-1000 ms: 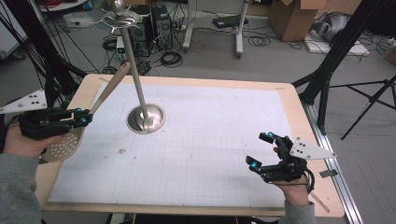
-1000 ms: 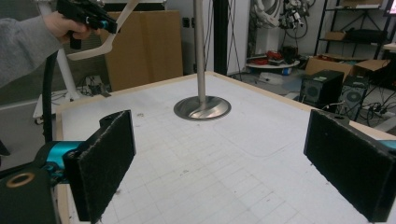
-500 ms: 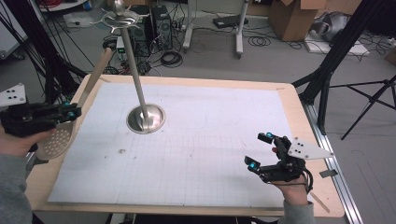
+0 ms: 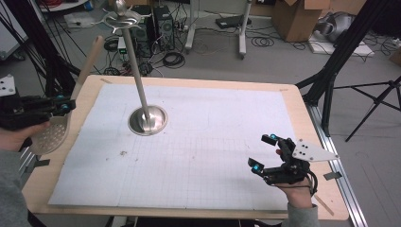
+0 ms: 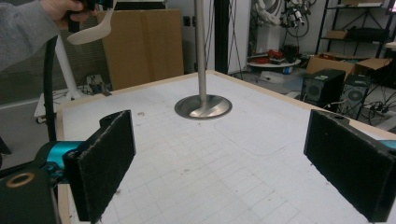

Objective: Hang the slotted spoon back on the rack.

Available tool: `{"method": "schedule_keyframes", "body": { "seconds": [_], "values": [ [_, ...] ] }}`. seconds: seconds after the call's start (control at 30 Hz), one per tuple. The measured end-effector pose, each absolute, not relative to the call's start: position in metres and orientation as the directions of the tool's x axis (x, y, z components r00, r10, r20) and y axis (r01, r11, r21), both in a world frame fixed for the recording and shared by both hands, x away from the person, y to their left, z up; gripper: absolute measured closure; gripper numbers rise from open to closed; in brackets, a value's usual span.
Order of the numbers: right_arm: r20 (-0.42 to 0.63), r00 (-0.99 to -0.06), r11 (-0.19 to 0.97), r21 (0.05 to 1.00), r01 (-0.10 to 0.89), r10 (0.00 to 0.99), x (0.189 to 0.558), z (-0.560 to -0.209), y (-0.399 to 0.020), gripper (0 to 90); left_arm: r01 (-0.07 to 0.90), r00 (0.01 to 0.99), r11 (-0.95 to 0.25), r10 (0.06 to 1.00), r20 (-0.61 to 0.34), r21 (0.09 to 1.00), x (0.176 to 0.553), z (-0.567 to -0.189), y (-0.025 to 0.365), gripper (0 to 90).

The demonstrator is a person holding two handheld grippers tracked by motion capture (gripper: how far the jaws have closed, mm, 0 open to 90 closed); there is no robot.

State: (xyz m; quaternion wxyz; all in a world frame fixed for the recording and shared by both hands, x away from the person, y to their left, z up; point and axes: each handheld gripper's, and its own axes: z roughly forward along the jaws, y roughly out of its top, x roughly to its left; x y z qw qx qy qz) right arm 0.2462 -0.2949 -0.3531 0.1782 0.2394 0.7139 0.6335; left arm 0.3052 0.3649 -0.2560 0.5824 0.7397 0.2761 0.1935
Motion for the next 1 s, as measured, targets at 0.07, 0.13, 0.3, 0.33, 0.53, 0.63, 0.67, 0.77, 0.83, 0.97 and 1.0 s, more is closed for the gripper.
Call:
{"method": "schedule_keyframes", "body": {
  "seconds": [0.07, 0.13, 0.3, 0.33, 0.53, 0.63, 0.67, 0.77, 0.83, 0.97, 1.0],
  "values": [
    [0.049, -0.822, 0.084, 0.990, 0.117, 0.568, 0.246, -0.353, -0.295, 7.9, 0.179, 0.772, -0.168, 0.635, -0.033, 0.969, 0.305, -0.255, 0.366, 77.8],
    [0.049, -0.821, 0.082, 0.990, 0.116, 0.568, 0.246, -0.353, -0.295, 7.9, 0.181, 0.770, -0.161, 0.637, -0.038, 0.970, 0.306, -0.254, 0.367, 77.8],
    [0.053, -0.821, 0.085, 0.989, 0.123, 0.568, 0.246, -0.353, -0.294, 7.9, 0.193, 0.758, -0.139, 0.650, -0.058, 0.971, 0.311, -0.254, 0.374, 77.8],
    [0.051, -0.821, 0.086, 0.989, 0.121, 0.568, 0.246, -0.353, -0.294, 7.9, 0.193, 0.757, -0.137, 0.651, -0.058, 0.972, 0.311, -0.254, 0.375, 77.7],
    [0.052, -0.819, 0.085, 0.989, 0.122, 0.571, 0.245, -0.353, -0.296, 7.9, 0.189, 0.755, -0.103, 0.651, -0.077, 0.977, 0.317, -0.253, 0.382, 77.8],
    [0.057, -0.817, 0.080, 0.989, 0.126, 0.574, 0.245, -0.353, -0.297, 7.9, 0.197, 0.750, -0.093, 0.655, -0.089, 0.976, 0.320, -0.252, 0.384, 77.7],
    [0.056, -0.817, 0.081, 0.989, 0.124, 0.574, 0.245, -0.353, -0.297, 7.9, 0.197, 0.751, -0.092, 0.654, -0.089, 0.976, 0.321, -0.252, 0.385, 77.8],
    [0.052, -0.816, 0.080, 0.990, 0.120, 0.576, 0.245, -0.353, -0.298, 7.9, 0.200, 0.750, -0.084, 0.655, -0.097, 0.976, 0.323, -0.252, 0.386, 77.8],
    [0.056, -0.814, 0.080, 0.989, 0.125, 0.579, 0.244, -0.354, -0.299, 7.9, 0.207, 0.746, -0.088, 0.659, -0.099, 0.974, 0.324, -0.253, 0.385, 77.8],
    [0.057, -0.814, 0.078, 0.989, 0.125, 0.578, 0.244, -0.354, -0.299, 7.8, 0.208, 0.746, -0.081, 0.657, -0.105, 0.975, 0.327, -0.254, 0.384, 77.8],
    [0.054, -0.813, 0.079, 0.989, 0.122, 0.580, 0.244, -0.354, -0.299, 7.9, 0.208, 0.745, -0.076, 0.658, -0.108, 0.975, 0.327, -0.254, 0.384, 77.8]
  ]
}}
